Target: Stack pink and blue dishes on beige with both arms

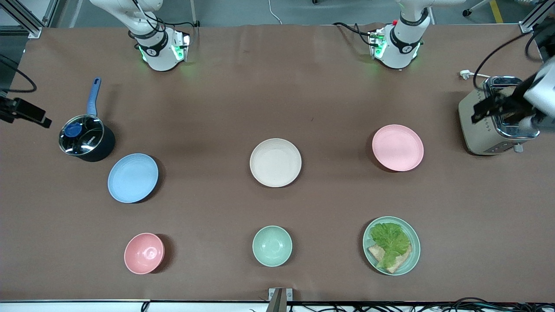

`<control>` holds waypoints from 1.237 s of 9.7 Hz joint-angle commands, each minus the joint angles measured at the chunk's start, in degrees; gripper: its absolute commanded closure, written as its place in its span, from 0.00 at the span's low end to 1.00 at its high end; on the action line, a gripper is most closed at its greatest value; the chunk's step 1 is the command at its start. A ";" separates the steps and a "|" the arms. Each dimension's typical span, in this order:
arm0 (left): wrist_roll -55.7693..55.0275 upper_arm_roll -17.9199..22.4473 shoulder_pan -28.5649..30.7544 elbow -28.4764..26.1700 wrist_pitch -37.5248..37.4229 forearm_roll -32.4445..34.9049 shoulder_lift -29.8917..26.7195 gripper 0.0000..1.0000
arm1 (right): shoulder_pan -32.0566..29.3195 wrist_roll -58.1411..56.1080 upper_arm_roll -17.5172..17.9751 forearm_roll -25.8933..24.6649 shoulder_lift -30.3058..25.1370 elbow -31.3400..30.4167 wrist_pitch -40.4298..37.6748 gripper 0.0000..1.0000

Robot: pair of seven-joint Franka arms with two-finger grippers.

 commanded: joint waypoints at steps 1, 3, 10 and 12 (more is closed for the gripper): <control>3.38 0.29 -0.08 -12.15 11.53 -4.44 2.24 0.00 | -2.60 -1.89 -1.91 2.69 5.60 -1.92 4.20 0.00; 11.44 0.29 0.88 -20.51 23.04 -8.23 6.27 0.00 | -2.61 -10.82 -7.26 8.04 7.90 -11.12 15.78 0.00; 25.50 4.59 1.32 -26.79 34.61 -22.10 18.67 0.20 | -3.93 -44.65 -11.93 35.10 23.18 -25.49 37.10 0.04; 34.82 6.27 1.32 -27.14 34.61 -29.12 21.05 0.32 | -4.02 -49.60 -12.99 39.51 25.92 -25.49 37.11 0.17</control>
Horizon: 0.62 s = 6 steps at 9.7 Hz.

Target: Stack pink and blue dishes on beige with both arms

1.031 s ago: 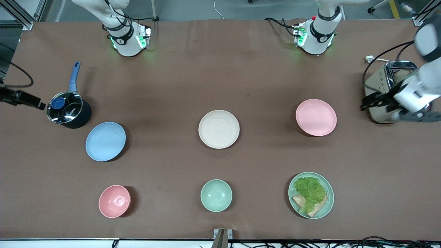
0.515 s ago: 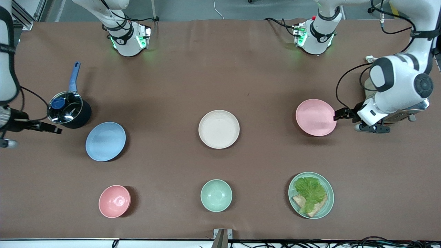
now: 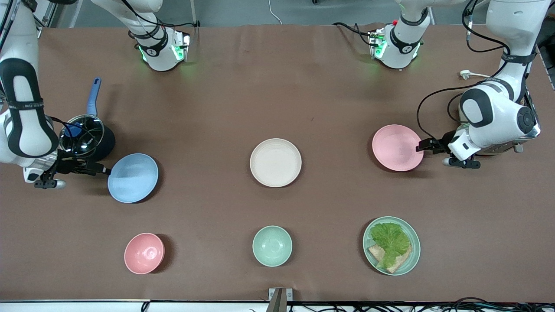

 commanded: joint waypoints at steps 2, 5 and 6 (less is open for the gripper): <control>10.98 1.25 -0.26 -0.93 1.26 -8.65 4.81 0.54 | -0.36 -3.90 -0.45 7.48 2.15 -1.31 0.25 0.31; 11.52 1.26 -0.18 -0.85 1.17 -9.63 4.39 0.99 | -0.10 -3.99 -0.45 10.31 3.12 -2.37 1.30 0.40; 11.52 1.26 0.00 -0.58 0.91 -9.64 3.86 1.00 | -0.01 -3.99 -0.45 10.75 3.21 -2.46 1.30 0.49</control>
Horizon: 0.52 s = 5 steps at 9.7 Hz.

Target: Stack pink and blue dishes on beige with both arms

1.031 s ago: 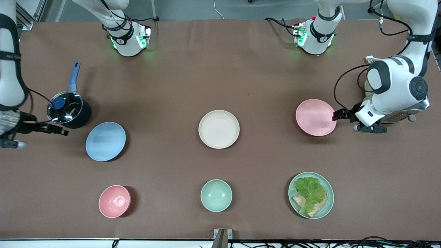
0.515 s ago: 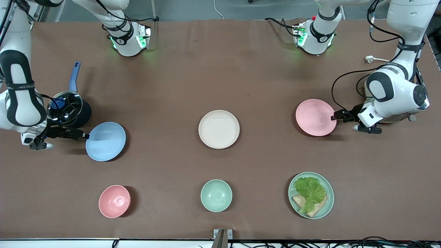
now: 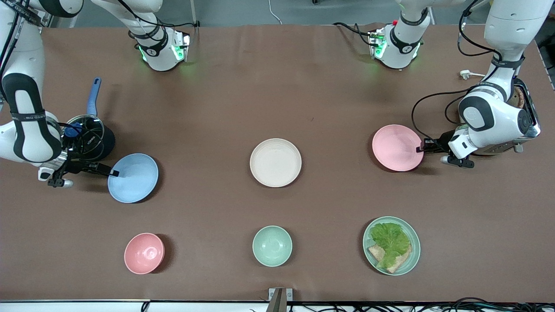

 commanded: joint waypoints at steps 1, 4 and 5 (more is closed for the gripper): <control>1.27 0.12 0.00 -0.22 0.78 -1.35 -1.27 1.00 | -0.19 -1.42 0.09 2.61 -0.19 -1.37 0.75 0.71; -0.48 -3.37 -0.09 1.53 -3.60 -1.43 -8.13 1.00 | -0.20 0.76 -0.09 2.71 -0.19 -0.59 0.05 0.99; -7.02 -7.92 -0.17 2.50 -4.05 -1.52 -8.84 1.00 | 0.33 3.21 -0.70 2.44 -0.63 0.20 -1.26 0.99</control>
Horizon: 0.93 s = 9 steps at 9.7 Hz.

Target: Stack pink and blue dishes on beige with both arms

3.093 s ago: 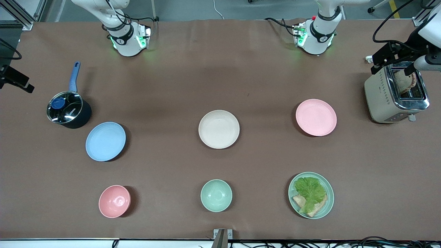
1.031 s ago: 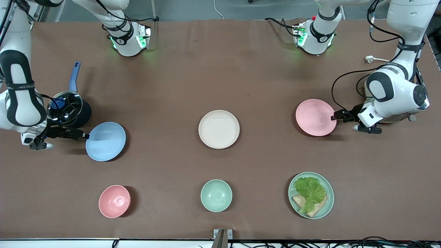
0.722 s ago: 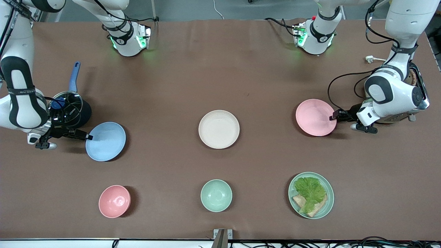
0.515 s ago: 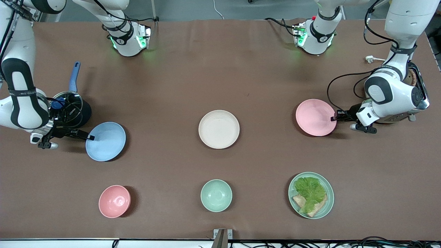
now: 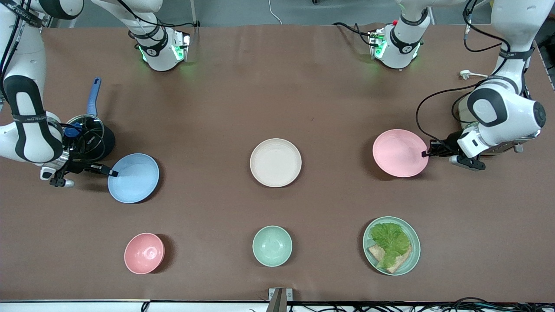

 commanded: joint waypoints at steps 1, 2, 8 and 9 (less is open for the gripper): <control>-11.71 -8.98 -0.29 1.51 -0.19 -1.22 -0.07 1.00 | 0.79 4.49 -1.84 0.59 -1.26 2.09 -6.05 0.99; -19.87 -14.60 -0.47 3.09 0.95 -0.87 1.33 1.00 | 1.41 7.12 -2.99 -1.68 -1.43 5.59 -12.10 0.99; -53.15 -37.23 -4.23 9.16 28.35 2.28 17.31 0.99 | 5.35 31.18 -2.13 -14.61 -13.81 11.95 -23.15 0.99; -55.96 -37.76 -5.56 9.17 29.95 4.12 18.99 0.99 | 5.45 35.49 0.67 -16.54 -16.09 11.78 -22.98 0.99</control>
